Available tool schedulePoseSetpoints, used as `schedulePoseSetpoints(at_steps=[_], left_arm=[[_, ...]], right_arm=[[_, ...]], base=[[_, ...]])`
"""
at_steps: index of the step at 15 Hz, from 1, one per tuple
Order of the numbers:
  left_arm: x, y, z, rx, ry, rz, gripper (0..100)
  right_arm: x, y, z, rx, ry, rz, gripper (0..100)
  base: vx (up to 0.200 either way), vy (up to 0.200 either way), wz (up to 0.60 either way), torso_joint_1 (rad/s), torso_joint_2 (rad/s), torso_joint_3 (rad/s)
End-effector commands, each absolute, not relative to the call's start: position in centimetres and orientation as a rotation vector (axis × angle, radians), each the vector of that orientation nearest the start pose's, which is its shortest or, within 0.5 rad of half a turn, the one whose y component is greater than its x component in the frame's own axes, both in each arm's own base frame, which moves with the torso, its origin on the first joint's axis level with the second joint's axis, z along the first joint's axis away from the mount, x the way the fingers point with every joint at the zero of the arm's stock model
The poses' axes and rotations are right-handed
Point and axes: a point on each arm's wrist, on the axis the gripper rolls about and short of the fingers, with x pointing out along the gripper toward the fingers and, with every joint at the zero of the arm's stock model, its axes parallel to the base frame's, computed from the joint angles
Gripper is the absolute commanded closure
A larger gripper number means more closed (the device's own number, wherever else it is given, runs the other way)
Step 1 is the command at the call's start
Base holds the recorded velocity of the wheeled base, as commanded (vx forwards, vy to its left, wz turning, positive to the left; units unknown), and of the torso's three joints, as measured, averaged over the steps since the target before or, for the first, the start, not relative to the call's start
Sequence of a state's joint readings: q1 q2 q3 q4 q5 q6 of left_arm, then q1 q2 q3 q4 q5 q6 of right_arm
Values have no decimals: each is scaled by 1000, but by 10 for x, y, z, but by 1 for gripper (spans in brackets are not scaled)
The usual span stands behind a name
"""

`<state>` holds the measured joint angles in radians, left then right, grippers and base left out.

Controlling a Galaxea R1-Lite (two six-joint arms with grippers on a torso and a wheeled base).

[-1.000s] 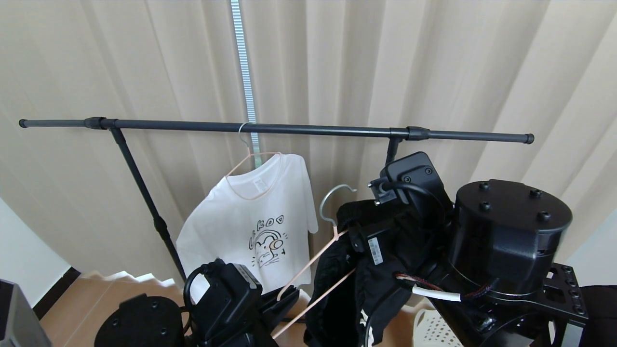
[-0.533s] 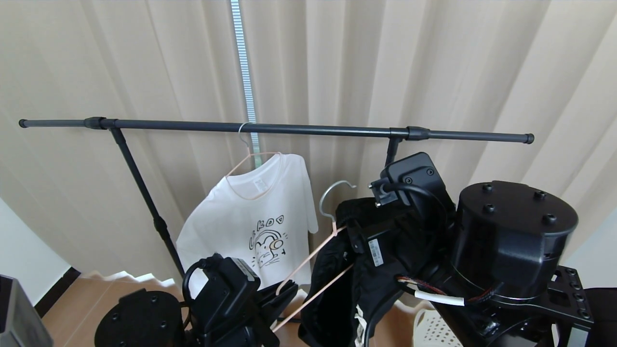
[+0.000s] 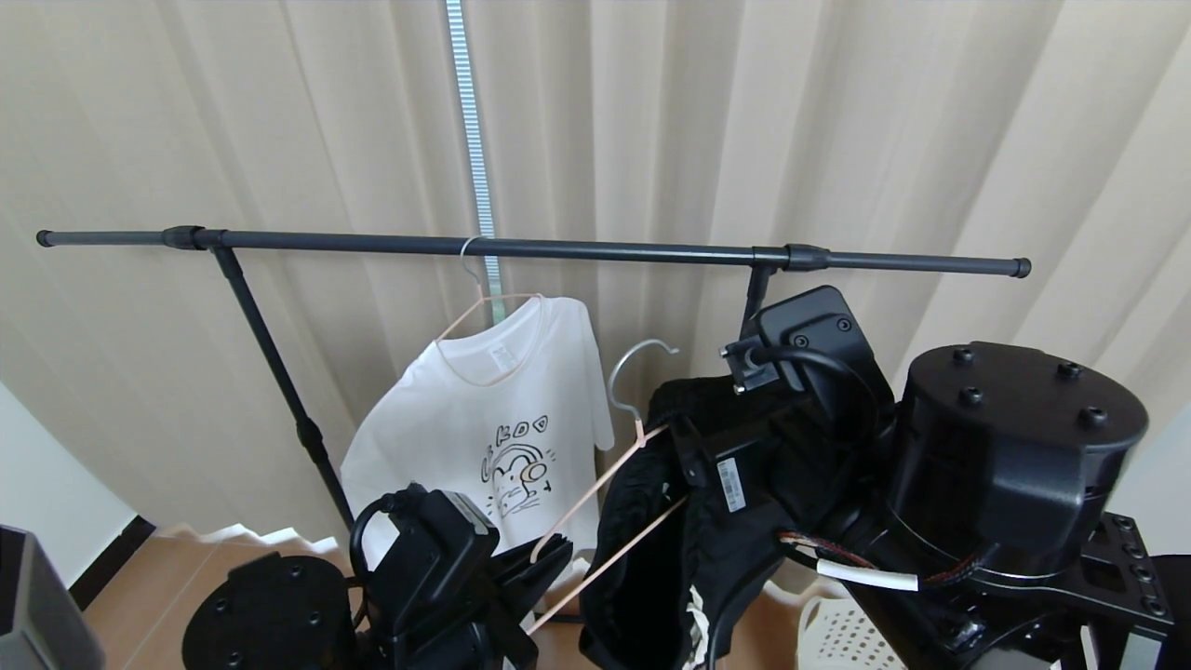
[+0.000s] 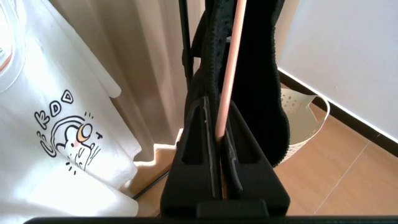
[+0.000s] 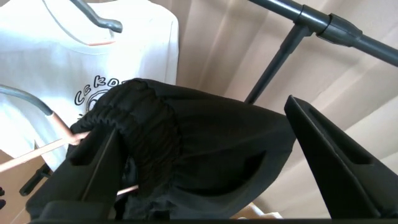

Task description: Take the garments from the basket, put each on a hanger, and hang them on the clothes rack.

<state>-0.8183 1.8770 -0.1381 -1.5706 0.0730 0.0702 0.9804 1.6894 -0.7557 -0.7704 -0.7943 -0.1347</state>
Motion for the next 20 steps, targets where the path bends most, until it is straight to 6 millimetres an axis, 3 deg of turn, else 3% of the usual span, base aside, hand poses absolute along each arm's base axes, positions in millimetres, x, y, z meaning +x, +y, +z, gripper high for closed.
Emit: schedulePoseSetpoints(at_steps=[1, 13, 20], left_arm=[[165, -171, 83, 142, 132, -739, 100], [169, -170, 87, 122, 119, -721, 100], [174, -162, 86, 91, 138, -717, 100]], right_arm=[[177, 235, 188, -260, 89, 192, 0], [169, 235, 183, -275, 97, 220, 0], [149, 208, 200, -291, 51, 387, 0]], base=[[0, 0, 0, 0, 0, 0], [0, 0, 0, 0, 0, 0], [0, 0, 0, 0, 0, 0]])
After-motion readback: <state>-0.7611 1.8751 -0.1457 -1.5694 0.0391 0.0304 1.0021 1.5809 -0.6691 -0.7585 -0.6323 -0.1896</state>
